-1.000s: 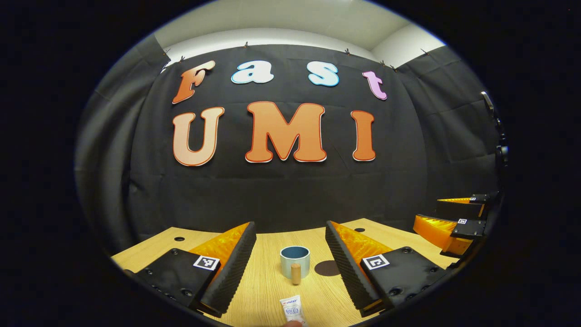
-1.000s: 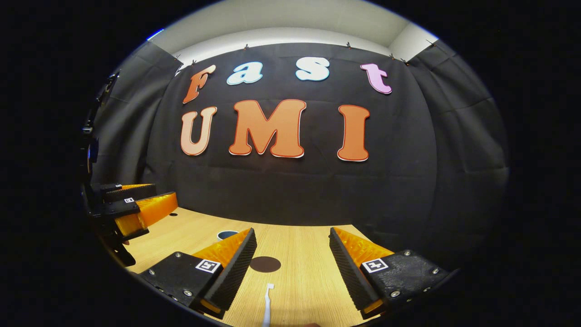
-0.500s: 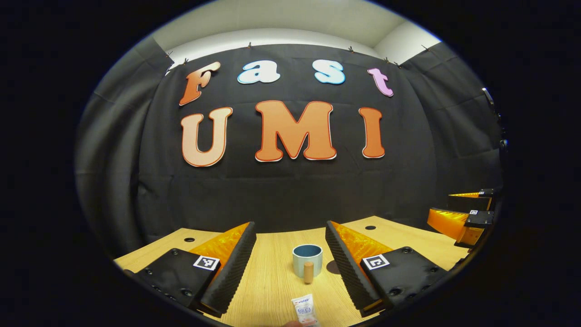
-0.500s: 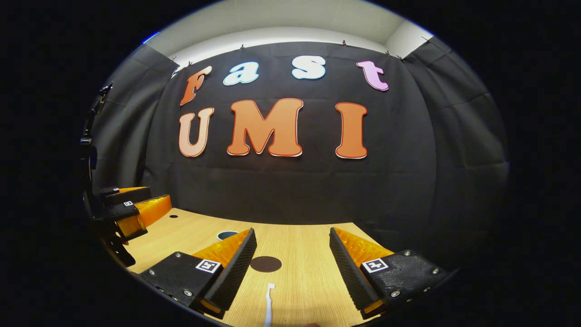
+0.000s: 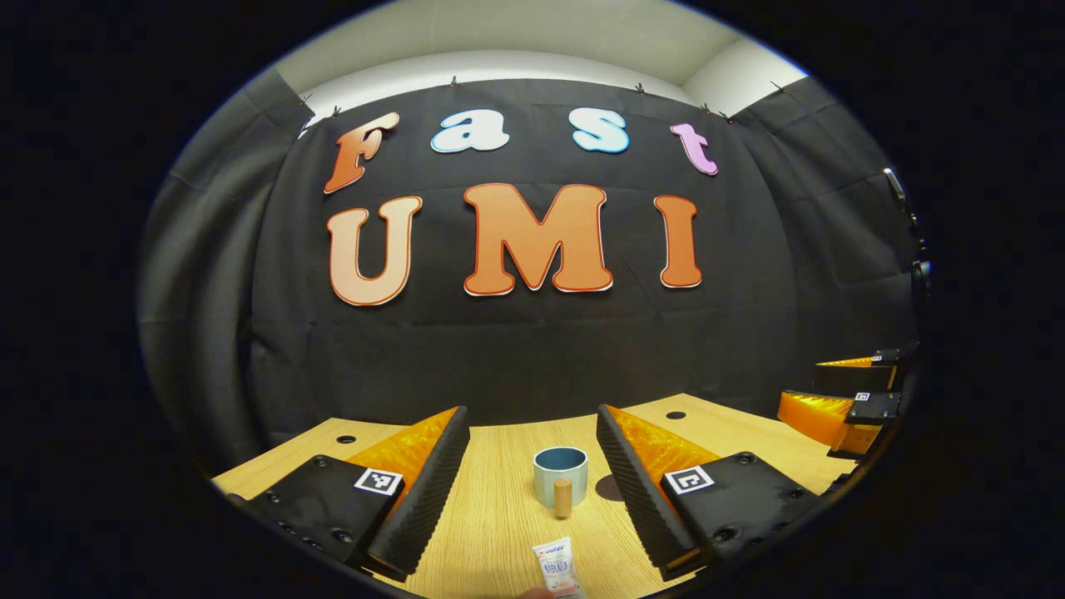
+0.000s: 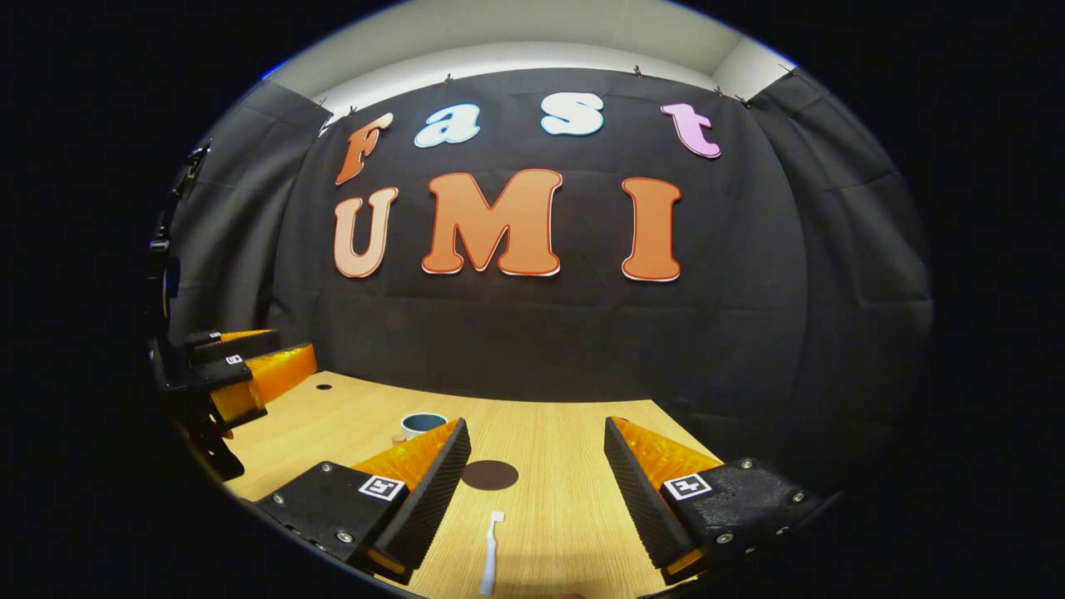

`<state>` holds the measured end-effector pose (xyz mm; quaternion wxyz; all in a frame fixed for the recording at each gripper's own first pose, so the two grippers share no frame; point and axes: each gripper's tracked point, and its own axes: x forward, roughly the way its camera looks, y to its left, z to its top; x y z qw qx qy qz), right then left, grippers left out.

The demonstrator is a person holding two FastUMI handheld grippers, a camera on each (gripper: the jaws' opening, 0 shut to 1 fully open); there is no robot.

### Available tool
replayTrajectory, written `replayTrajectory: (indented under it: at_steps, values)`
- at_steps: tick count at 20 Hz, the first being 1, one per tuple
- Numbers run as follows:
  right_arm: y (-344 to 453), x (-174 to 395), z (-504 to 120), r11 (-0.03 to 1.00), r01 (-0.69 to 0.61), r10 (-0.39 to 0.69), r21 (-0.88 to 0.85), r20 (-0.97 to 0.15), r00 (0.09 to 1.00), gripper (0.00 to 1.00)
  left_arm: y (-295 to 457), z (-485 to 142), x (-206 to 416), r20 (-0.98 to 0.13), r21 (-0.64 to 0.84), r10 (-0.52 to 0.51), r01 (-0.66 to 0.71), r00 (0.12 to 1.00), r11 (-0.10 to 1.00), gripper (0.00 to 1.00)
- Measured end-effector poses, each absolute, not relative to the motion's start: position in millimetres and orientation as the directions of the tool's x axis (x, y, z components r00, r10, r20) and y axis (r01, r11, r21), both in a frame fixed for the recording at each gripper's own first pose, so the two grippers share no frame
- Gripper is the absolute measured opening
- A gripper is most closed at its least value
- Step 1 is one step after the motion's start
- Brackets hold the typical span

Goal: Put the toothbrush and toothpaste on the desktop into the cup, then pick up the cup and place it on the coaster on the desktop.

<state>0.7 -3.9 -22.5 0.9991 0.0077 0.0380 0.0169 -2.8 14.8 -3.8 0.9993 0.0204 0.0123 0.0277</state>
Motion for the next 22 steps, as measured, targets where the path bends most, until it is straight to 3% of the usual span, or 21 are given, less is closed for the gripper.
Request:
replayTrajectory:
  at_steps: [10, 15, 22]
  values:
    - [1.6, 1.1, -48.8, 0.997, -0.078, 0.077, 0.005, -0.196, 0.978, 0.97, 14.2, -30.6, -4.4, -0.145, 0.103, 0.041, -0.026, 0.989, 0.994, 1.00]
    - [-0.1, -1.4, -67.2, 0.995, -0.096, 0.096, 0.013, -0.297, 0.950, 0.98, 26.1, -56.4, -3.2, -0.275, 0.199, 0.078, -0.022, 0.958, 0.980, 1.00]
    - [4.2, 0.3, -90.3, 0.991, -0.118, 0.131, 0.058, -0.442, 0.887, 0.98, 25.9, -96.7, -2.1, -0.471, 0.140, 0.064, 0.004, 0.880, 0.990, 1.00]
